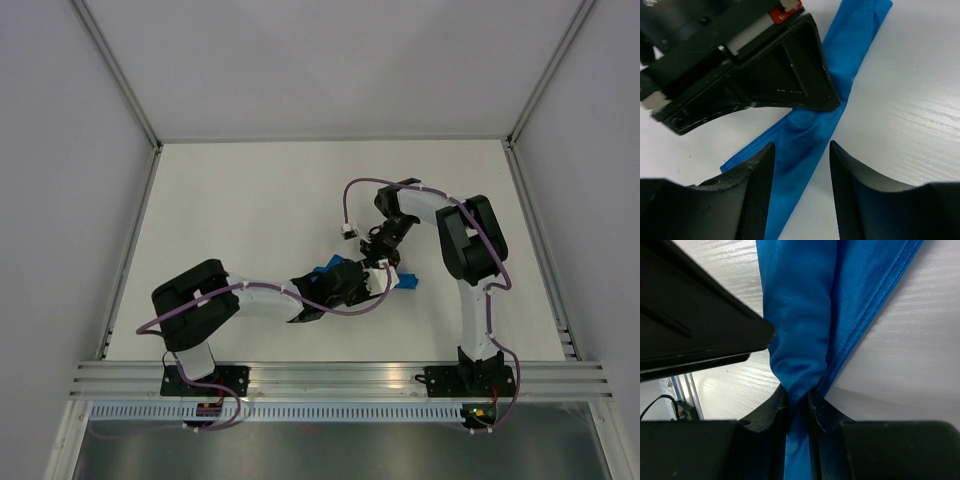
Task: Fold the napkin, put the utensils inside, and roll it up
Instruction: Roll the napkin with the utensil
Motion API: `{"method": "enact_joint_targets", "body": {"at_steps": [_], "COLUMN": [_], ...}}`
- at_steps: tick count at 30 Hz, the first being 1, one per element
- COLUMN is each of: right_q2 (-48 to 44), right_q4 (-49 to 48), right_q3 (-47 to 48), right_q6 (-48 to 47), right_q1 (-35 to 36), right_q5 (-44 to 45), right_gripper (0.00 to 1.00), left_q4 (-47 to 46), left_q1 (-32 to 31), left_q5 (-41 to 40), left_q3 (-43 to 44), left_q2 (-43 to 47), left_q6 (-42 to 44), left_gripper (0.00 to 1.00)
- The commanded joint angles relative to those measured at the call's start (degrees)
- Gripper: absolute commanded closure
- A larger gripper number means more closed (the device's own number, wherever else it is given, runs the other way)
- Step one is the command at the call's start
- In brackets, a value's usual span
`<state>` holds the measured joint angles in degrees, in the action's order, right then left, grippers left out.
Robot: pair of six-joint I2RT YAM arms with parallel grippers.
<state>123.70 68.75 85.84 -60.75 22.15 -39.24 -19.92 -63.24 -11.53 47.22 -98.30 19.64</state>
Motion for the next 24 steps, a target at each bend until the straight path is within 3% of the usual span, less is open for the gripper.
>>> {"method": "enact_joint_targets", "body": {"at_steps": [1, 15, 20, 24], "right_q2": [5.23, 7.26, 7.17, 6.38], "right_q4": [-2.75, -1.87, -1.43, -1.25], "right_q3": [-1.38, 0.46, 1.26, 1.69], "right_q6": [-3.94, -3.58, -3.58, -3.15], "right_q1": [-0.18, -0.97, -1.15, -1.23], "right_q5": [6.90, 6.55, 5.94, 5.23], "right_gripper": [0.83, 0.83, 0.80, 0.67], "left_q4": [-2.23, 1.11, 3.48, 5.50], "left_q1": [-0.30, 0.05, 0.84, 1.63], "left_q5": [-1.22, 4.58, 8.01, 10.12], "left_q3": [3.31, 6.04, 6.48, 6.65], "left_q2": [-2.85, -8.39, -9.71, -10.59], "left_q6": [6.11, 6.47, 5.24, 4.27], "left_gripper": [0.47, 0.47, 0.59, 0.85]}}
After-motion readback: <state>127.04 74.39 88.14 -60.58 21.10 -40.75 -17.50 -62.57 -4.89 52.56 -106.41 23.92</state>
